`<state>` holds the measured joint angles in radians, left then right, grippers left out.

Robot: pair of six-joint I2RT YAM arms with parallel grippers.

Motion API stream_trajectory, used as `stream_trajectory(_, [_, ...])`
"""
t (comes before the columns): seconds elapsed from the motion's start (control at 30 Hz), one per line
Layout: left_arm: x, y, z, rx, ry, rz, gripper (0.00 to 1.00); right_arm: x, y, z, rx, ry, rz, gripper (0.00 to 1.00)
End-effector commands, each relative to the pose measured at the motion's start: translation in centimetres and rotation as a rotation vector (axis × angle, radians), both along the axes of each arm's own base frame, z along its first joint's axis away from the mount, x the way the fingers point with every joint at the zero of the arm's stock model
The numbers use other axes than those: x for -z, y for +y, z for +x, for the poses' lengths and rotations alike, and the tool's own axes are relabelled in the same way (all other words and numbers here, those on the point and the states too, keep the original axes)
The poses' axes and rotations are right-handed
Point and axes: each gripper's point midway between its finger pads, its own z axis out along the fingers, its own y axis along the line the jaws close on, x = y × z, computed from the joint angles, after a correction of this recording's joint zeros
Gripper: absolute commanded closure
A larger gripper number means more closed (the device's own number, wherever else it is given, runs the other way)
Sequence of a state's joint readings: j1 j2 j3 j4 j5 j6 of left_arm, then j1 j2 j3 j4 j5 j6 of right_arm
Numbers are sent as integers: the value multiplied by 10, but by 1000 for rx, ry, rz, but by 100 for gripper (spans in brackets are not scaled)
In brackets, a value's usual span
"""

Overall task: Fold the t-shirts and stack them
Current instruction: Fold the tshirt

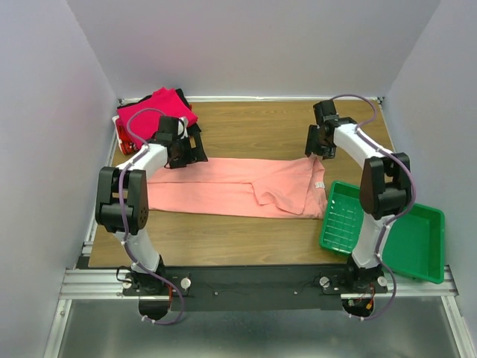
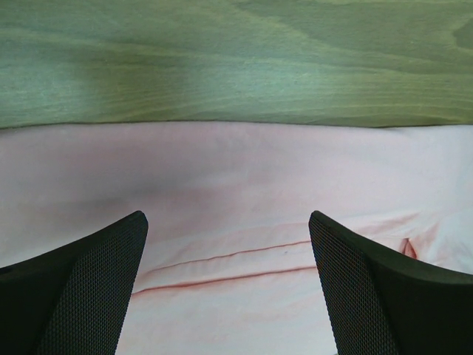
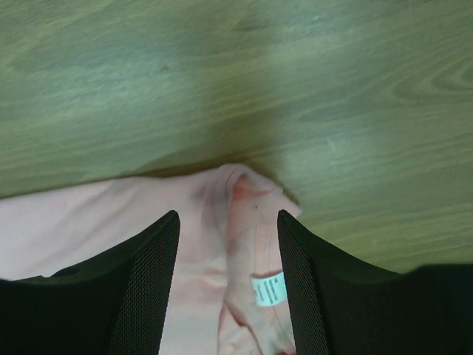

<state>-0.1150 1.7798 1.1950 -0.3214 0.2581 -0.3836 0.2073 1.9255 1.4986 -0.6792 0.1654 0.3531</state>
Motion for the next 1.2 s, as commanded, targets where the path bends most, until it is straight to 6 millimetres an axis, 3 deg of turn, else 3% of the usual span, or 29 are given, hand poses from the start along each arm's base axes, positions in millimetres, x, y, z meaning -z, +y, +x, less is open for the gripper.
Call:
stream_trajectory(0.0, [18,8,-5,-15,27,32,2,9,-12,17,10,-4,-69,39])
stream_trajectory(0.17, [28,12,-12,-21,44,48,2,23,-14,16,18,24,-73,46])
stream_trajectory(0.27, [33,12,-14,-24,56,49,2,23,-17,12,25,30,-88,57])
stream_trajectory(0.33, [34,12,-15,-29,57,48,2,23,-20,8,33,32,-100,70])
stream_trajectory(0.5, [41,13,-16,-29,72,51,2,27,-32,4,57,44,-131,72])
stream_trajectory(0.63, [50,15,-18,-36,86,60,2,34,-33,3,54,60,-102,84])
stream_trajectory(0.97, [65,20,-29,-51,109,65,2,60,-29,5,36,113,-1,89])
stream_trajectory(1.17, [67,23,-34,-60,104,71,2,55,-30,5,47,101,11,89])
